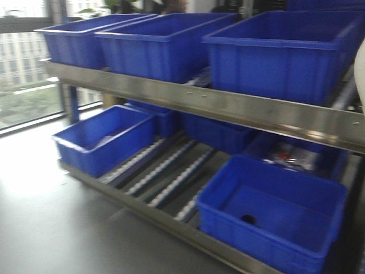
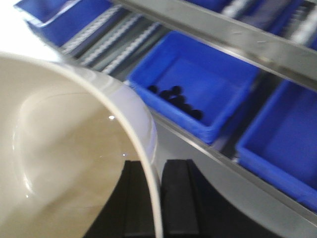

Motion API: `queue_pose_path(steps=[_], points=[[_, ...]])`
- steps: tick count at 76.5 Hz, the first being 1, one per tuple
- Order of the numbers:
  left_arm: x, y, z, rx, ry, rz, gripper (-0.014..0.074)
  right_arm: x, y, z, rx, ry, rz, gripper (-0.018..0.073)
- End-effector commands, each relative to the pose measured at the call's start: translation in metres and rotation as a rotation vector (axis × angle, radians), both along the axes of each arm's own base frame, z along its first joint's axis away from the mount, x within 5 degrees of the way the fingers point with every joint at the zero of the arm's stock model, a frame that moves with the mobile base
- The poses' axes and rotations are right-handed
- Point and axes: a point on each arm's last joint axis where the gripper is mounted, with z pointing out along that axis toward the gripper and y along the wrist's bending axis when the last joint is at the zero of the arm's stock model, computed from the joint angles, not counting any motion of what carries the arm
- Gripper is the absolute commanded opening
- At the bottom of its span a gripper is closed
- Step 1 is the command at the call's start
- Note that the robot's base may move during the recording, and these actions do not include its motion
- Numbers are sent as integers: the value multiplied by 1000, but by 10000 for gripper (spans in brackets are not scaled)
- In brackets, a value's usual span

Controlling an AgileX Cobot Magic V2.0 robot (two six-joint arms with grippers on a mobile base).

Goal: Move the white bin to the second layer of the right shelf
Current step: 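Position the base in front of the shelf's second layer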

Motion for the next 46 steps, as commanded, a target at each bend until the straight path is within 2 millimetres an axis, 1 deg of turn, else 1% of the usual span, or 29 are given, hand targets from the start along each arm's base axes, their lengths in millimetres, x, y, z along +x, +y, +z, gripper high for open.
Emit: queue_pose_path(steps=[1,46], points=[[1,0,-4,-9,-66,-1,85,3,0,16,12,-111,-5,48],[1,0,-4,-9,-66,-1,85,3,0,16,12,-111,-5,48]])
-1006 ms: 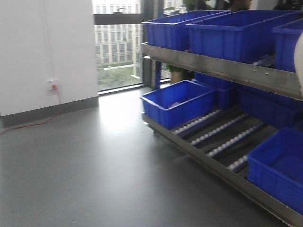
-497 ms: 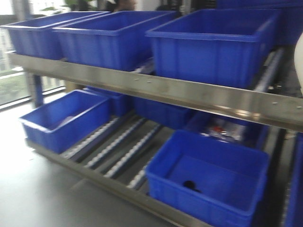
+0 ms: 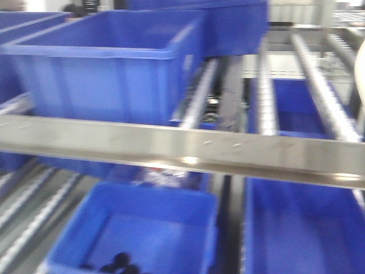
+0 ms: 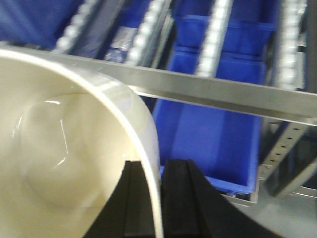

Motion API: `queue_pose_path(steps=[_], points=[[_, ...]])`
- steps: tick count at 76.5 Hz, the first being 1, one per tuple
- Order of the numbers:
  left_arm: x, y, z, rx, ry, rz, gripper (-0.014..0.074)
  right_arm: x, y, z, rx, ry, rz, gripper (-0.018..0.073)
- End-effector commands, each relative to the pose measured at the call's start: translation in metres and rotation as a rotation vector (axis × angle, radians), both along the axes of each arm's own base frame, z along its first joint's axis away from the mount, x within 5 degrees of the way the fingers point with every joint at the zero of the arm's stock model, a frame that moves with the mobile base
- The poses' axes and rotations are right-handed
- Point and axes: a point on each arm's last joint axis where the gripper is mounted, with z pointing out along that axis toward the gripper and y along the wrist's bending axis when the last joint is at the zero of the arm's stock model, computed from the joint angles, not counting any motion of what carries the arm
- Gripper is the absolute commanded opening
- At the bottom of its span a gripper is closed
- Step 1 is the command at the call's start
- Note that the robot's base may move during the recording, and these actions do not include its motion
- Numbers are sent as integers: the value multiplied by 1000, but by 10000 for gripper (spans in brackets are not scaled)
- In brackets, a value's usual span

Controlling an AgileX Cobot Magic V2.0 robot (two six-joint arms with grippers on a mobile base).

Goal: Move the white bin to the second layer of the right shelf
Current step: 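Position the base in front of the shelf's second layer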

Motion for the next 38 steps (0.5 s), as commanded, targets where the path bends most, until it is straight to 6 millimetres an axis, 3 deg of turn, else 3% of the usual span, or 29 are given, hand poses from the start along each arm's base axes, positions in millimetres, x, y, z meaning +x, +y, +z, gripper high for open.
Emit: queue_pose_path(steps=[1,38], points=[[1,0,-4,-9,-66,-1,85,3,0,16,12,-111,-5,48],[1,0,-4,-9,-66,-1,85,3,0,16,12,-111,-5,48]])
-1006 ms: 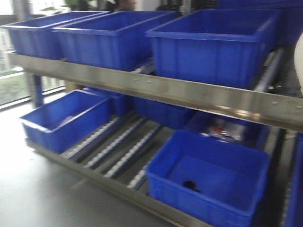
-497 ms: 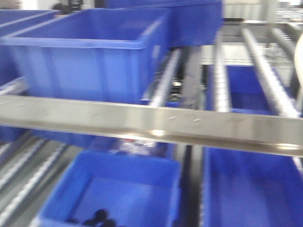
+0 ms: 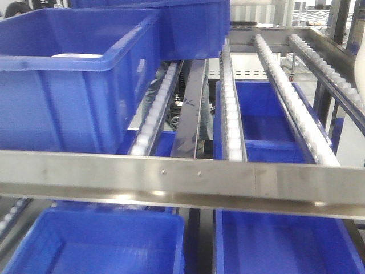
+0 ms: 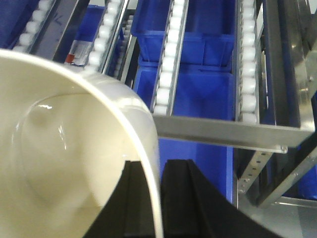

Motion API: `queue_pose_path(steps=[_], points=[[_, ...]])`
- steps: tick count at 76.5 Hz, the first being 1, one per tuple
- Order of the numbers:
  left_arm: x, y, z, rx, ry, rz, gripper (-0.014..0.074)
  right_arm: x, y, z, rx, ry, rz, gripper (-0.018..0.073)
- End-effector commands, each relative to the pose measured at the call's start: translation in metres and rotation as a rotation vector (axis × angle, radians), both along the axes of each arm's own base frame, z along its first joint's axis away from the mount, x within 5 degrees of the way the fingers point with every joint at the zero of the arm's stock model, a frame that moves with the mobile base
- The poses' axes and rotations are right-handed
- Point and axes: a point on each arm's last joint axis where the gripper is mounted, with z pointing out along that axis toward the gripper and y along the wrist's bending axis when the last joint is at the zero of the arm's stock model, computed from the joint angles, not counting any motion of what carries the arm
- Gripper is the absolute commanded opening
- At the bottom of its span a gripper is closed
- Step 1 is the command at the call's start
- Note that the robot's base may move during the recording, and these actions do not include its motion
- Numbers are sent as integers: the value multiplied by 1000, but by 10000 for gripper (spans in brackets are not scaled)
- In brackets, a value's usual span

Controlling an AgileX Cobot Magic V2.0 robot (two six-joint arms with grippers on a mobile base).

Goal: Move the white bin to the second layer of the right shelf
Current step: 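Position the base in front of the shelf's second layer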

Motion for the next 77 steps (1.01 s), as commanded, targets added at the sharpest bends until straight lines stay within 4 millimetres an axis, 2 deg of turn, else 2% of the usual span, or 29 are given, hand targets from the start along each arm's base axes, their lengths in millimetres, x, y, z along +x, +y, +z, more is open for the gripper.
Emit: queue_pose_path(steps=[1,77], points=[[1,0,-4,-9,-66,-1,85,3,0,16,12,-111,-5,48],[1,0,-4,-9,-66,-1,85,3,0,16,12,-111,-5,48]])
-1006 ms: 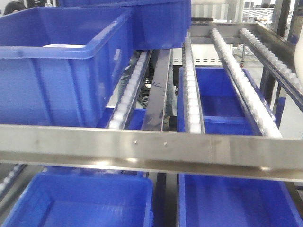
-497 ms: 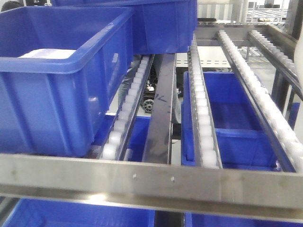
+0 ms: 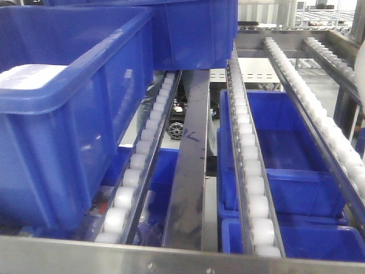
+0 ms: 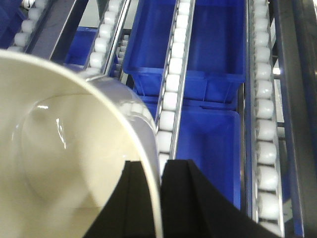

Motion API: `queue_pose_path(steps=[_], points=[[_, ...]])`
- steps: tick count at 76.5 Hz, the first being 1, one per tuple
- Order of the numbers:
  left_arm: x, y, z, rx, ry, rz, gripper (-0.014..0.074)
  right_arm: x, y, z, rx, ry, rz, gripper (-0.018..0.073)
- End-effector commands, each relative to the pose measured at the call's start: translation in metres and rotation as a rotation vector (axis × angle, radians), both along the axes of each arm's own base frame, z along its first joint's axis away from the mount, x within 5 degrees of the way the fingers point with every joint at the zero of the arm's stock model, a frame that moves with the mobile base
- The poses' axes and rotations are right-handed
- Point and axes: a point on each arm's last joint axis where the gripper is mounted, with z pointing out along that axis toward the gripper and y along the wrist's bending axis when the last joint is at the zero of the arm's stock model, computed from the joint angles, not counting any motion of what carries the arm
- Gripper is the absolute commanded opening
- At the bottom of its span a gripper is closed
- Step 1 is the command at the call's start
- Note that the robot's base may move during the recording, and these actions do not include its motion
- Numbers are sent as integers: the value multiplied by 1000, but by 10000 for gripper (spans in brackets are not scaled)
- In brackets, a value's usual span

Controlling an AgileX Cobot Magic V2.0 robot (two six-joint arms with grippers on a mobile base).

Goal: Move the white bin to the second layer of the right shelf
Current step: 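Position the base in front of the shelf's second layer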

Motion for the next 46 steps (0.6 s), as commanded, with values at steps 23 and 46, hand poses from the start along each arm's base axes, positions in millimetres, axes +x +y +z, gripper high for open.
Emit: queue_pose_path(steps=[23,46], points=[[1,0,-4,-9,-66,-1,85,3,0,16,12,-111,-5,48],[1,0,-4,-9,-66,-1,85,3,0,16,12,-111,-5,48]])
